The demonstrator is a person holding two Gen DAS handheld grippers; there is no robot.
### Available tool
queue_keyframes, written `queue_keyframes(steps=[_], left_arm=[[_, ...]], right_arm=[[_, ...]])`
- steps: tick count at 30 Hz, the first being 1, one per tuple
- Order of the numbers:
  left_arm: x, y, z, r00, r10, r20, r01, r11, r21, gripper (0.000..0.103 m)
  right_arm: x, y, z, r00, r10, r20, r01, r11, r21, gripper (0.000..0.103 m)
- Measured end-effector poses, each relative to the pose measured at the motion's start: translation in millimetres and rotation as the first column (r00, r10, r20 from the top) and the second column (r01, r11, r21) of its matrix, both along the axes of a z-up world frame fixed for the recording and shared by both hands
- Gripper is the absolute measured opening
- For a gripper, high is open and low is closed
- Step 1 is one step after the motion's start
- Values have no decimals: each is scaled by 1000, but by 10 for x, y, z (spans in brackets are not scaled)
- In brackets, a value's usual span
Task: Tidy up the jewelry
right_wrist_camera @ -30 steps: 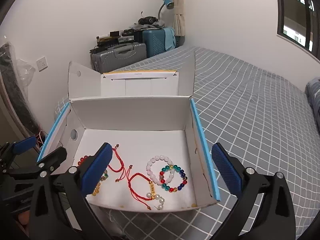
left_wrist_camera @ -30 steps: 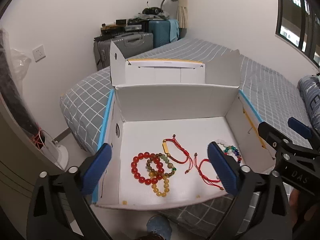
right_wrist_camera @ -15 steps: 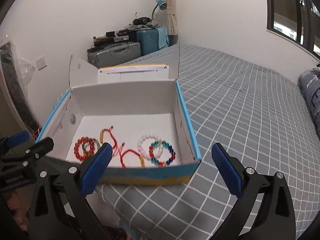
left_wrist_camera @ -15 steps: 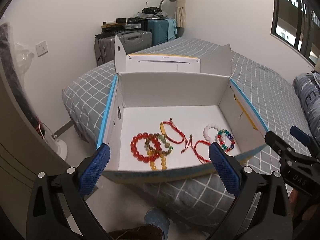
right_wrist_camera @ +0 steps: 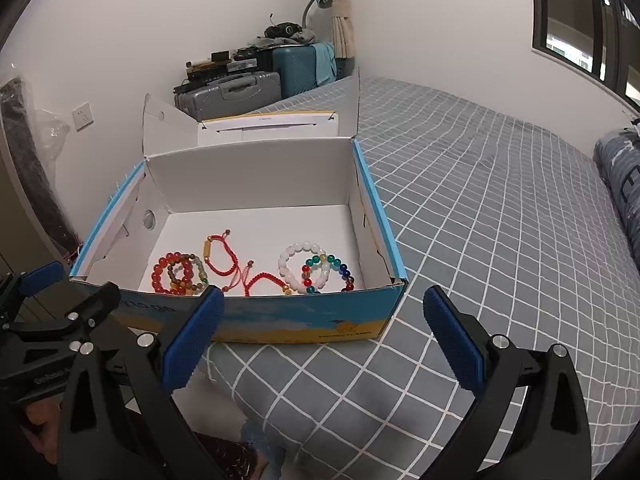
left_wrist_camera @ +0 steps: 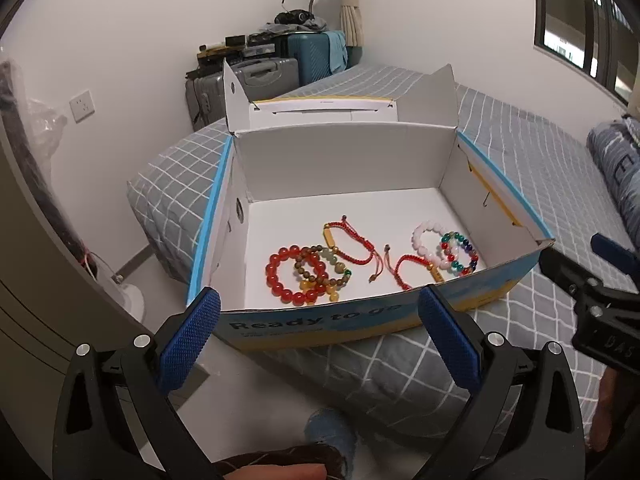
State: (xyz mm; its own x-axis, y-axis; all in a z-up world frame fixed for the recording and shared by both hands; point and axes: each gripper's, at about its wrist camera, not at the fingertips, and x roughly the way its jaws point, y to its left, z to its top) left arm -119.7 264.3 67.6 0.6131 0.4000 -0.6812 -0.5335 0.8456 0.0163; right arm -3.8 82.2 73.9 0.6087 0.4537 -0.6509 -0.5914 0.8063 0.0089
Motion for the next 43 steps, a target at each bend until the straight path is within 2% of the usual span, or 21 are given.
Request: queue_keyframes(steps=[18, 43], left_arm=[[18, -25, -16, 1000, 3, 9, -3, 1000, -29, 97], [5, -24, 13, 999, 28, 25, -27, 999, -31, 97]], right_arm=[[24, 13, -11, 1000, 2, -1, -2, 1000, -5, 95], [40, 63, -39, 1000, -6, -1, 6, 1000, 0, 95]])
